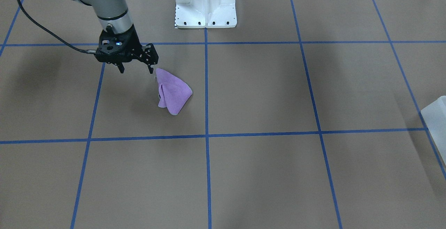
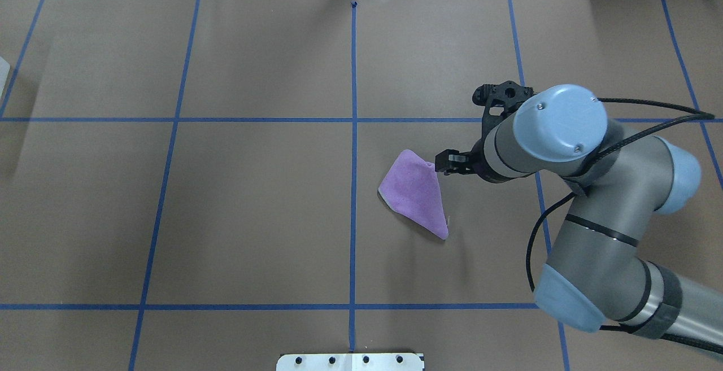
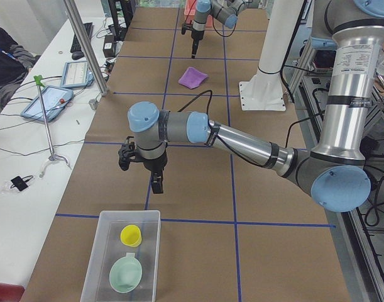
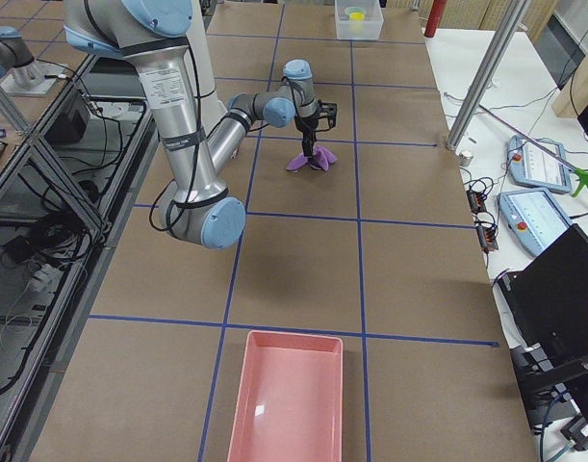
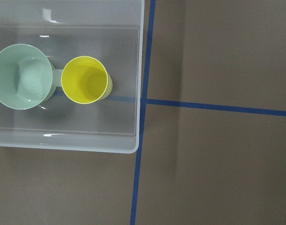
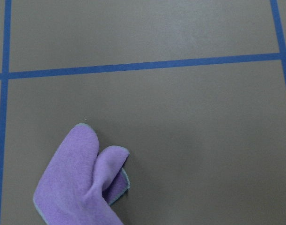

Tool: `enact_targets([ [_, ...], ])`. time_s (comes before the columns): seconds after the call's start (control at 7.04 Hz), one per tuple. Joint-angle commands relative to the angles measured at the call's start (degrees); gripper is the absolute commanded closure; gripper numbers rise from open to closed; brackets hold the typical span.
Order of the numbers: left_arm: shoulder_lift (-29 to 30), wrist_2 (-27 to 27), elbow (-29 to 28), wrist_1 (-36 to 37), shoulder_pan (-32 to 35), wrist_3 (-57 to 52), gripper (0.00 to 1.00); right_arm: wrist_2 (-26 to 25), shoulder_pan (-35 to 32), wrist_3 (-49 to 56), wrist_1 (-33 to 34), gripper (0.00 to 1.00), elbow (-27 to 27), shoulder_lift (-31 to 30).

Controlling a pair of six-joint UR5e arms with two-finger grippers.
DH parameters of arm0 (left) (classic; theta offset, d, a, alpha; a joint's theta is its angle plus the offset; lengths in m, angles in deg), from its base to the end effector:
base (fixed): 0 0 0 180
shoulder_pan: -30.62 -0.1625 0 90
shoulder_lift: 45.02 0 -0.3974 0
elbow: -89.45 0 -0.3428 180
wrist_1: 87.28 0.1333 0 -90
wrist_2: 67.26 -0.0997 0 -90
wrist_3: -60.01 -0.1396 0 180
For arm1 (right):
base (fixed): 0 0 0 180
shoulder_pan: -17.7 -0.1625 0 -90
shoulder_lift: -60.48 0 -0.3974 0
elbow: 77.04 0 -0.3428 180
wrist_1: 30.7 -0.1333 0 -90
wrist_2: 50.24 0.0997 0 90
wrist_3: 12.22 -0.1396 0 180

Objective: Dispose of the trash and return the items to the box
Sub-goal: 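Reach the right gripper down to the purple cloth and pinch it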

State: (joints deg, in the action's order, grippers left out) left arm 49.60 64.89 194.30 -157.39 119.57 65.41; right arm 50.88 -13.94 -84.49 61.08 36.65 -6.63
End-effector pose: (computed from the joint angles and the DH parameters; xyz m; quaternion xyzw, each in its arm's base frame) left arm -0.0313 -0.4548 0.5486 -0.0236 0.3588 -0.0367 0.9324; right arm -0.4188 -0.3830 0.3066 0.0770 -0.3820 0.0748 0.9179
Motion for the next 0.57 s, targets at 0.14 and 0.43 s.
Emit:
enact_targets([
  [0.14, -1.10, 0.03, 0.09, 0.05, -1.15, -0.05, 0.01, -4.35, 3.08, -2.62, -0.11, 0.18, -3.91, 2.94],
  [0.43, -1.19, 0.03, -0.35, -0.03, -1.15, -0.05, 0.01, -4.88, 3.34, -2.79, -0.11, 0.33, -6.44, 5.82],
])
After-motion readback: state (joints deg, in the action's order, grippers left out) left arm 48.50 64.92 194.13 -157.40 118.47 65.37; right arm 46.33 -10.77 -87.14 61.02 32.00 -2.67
